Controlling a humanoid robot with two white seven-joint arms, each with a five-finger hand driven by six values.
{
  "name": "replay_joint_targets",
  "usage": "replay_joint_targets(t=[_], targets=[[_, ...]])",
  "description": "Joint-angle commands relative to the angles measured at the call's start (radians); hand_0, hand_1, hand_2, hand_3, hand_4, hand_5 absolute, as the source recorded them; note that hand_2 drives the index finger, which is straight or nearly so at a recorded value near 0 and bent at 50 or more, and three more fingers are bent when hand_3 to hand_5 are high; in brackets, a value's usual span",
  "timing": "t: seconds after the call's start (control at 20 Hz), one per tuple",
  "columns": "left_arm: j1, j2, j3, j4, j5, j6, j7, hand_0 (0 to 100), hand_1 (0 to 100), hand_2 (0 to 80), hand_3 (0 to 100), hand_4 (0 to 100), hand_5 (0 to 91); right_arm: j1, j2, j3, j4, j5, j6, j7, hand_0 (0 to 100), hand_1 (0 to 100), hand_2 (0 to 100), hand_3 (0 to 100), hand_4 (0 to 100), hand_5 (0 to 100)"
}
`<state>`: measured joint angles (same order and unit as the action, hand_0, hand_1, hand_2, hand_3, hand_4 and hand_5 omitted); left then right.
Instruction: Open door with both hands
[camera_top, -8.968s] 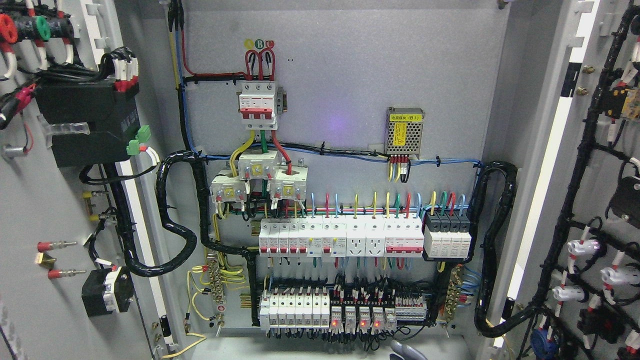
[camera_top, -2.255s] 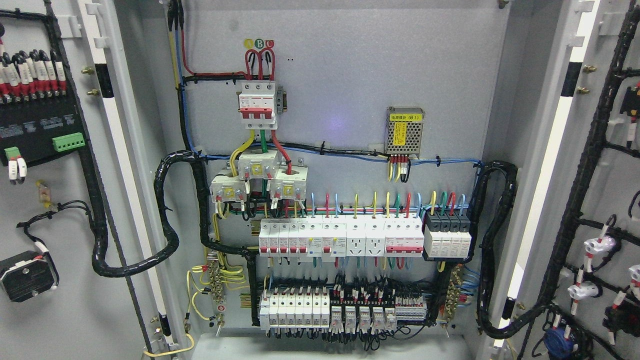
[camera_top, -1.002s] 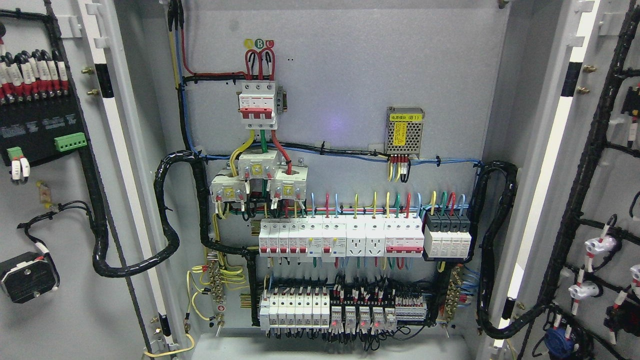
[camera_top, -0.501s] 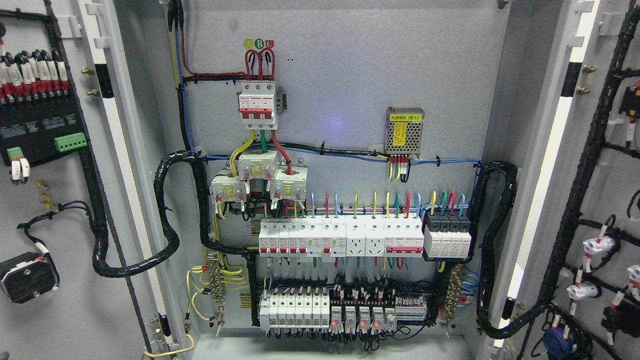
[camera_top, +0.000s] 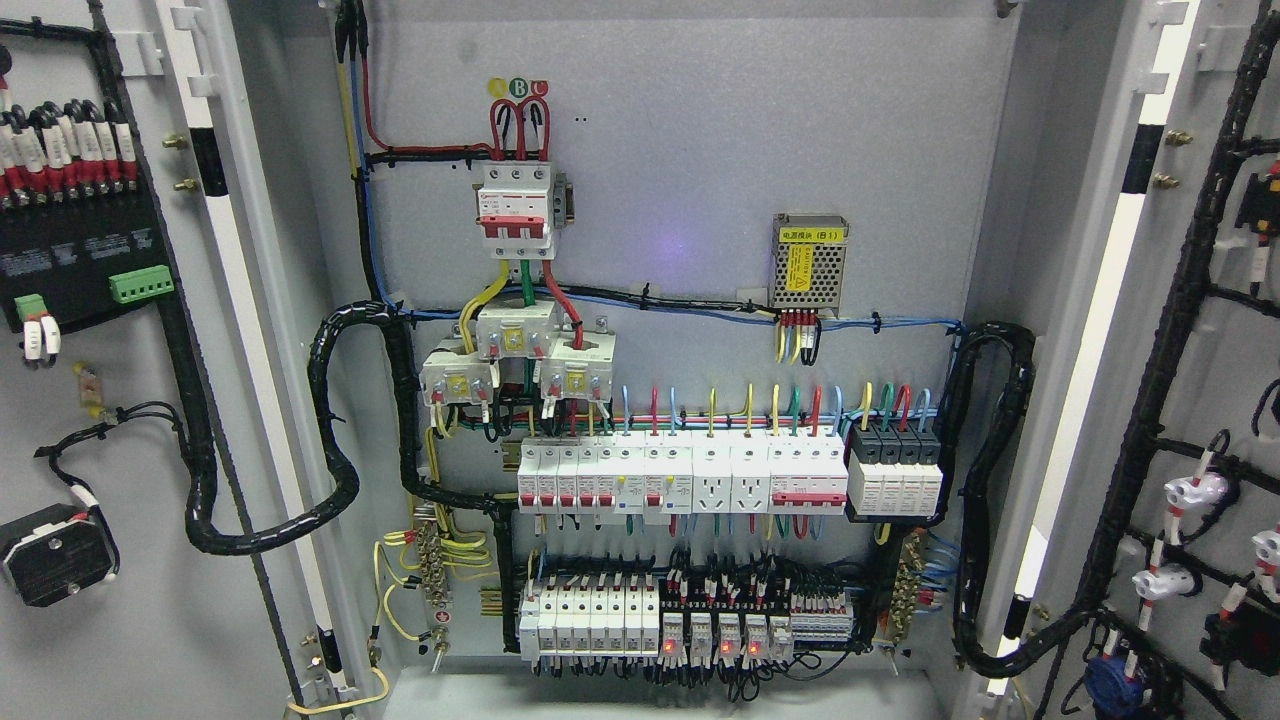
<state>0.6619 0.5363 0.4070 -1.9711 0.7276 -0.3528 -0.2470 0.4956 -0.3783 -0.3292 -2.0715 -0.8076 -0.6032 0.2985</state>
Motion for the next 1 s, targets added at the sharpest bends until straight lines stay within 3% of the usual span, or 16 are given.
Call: replay_joint_targets(t=[0.0,0.1,0.25,0.5,0.75,0.95], targets=[[0.031,-0.042,-0.102,0.02,-0.007,-0.003,0.0,0,0,0.0,0,0,0.0,0.008,-0.047,0.159,-0.006,0.015,-0.007,0.002,0,0,0,0,0,0],[0.031,-0.052,-0.119,0.046,-0.007,-0.003,0.0,0,0,0.0,0,0,0.0,0.024,-0.057,0.211,0.004,0.079,-0.007,0.001,0,0,0,0,0,0],[0.033,-0.056,-0.168,0.093,-0.008,-0.003,0.0,0,0,0.0,0,0,0.0,0.043,-0.044,0.3,0.053,0.159,-0.007,0.001,0,0,0,0,0,0],[0.068,-0.073,-0.244,0.173,-0.008,-0.003,0.0,0,0,0.0,0,0,0.0,0.044,-0.042,0.415,0.241,0.163,-0.01,0.001,0,0,0,0,0,0],[0.065,-0.119,-0.295,0.288,-0.01,-0.003,0.0,0,0,0.0,0,0,0.0,0.04,-0.034,0.478,0.431,0.2,-0.01,0.001,0,0,0,0,0,0],[0.058,-0.14,-0.352,0.421,-0.02,-0.002,-0.002,0,0,0.0,0,0,0.0,0.046,0.001,0.495,0.548,0.202,-0.01,0.002,0,0,0,0,0,0]])
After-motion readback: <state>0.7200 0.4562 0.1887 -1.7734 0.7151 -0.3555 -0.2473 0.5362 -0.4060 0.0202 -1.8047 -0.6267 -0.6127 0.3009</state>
